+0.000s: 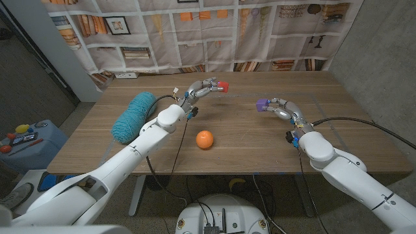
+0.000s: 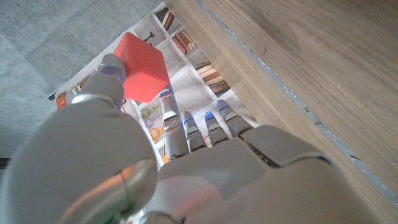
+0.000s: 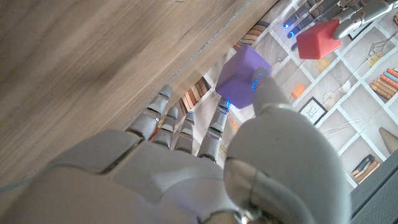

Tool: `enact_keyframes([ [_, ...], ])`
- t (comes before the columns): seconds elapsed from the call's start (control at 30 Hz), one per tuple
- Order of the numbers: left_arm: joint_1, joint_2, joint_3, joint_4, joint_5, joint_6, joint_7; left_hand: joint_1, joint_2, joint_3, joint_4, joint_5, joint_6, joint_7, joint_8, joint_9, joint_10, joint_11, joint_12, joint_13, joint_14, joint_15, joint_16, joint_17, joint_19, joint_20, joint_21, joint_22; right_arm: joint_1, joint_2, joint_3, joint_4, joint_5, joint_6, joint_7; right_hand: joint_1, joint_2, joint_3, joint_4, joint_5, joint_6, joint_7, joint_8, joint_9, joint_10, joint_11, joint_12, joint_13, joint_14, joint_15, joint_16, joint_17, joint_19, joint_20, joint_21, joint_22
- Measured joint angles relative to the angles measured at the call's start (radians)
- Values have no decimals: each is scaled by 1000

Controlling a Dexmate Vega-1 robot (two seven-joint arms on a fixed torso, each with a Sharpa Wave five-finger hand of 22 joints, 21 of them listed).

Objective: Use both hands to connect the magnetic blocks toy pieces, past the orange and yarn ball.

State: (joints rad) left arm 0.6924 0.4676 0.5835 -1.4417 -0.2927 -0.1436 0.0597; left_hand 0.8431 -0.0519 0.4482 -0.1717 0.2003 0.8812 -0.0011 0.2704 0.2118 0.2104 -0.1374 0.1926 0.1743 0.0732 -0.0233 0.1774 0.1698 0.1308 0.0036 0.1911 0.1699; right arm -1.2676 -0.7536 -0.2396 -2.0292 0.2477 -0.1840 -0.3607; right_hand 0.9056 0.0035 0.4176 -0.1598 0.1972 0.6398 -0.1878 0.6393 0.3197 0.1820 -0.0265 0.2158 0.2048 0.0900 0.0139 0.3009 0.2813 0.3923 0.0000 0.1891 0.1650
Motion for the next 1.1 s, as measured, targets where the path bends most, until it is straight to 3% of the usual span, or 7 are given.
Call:
enact_keyframes([
  [0.8, -74, -50, 35, 135, -75, -68, -166, -9, 9, -5, 3, -3, 0, 0, -4, 5, -9, 9, -4, 0, -5, 5, 1, 0, 0, 0, 0, 0, 45, 46, -18, 145, 175, 250, 102, 0, 0, -5, 2, 8, 0, 0, 0, 0, -5, 16, -5, 0, -17, 9, -9, 5, -5, 5, -4, 0],
  [1.1, -98, -69, 45, 183, -94, -88, -217, -11, 11, -4, 3, -3, -1, 0, -8, 5, -11, 11, -4, 0, -5, 5, 1, 0, 0, 0, 0, 0, 56, 60, -28, 172, 218, 296, 126, 0, 0, -12, 4, 8, 0, 0, 0, 0, -9, 20, -5, 0, -17, 9, -9, 4, -11, 0, -4, 0],
])
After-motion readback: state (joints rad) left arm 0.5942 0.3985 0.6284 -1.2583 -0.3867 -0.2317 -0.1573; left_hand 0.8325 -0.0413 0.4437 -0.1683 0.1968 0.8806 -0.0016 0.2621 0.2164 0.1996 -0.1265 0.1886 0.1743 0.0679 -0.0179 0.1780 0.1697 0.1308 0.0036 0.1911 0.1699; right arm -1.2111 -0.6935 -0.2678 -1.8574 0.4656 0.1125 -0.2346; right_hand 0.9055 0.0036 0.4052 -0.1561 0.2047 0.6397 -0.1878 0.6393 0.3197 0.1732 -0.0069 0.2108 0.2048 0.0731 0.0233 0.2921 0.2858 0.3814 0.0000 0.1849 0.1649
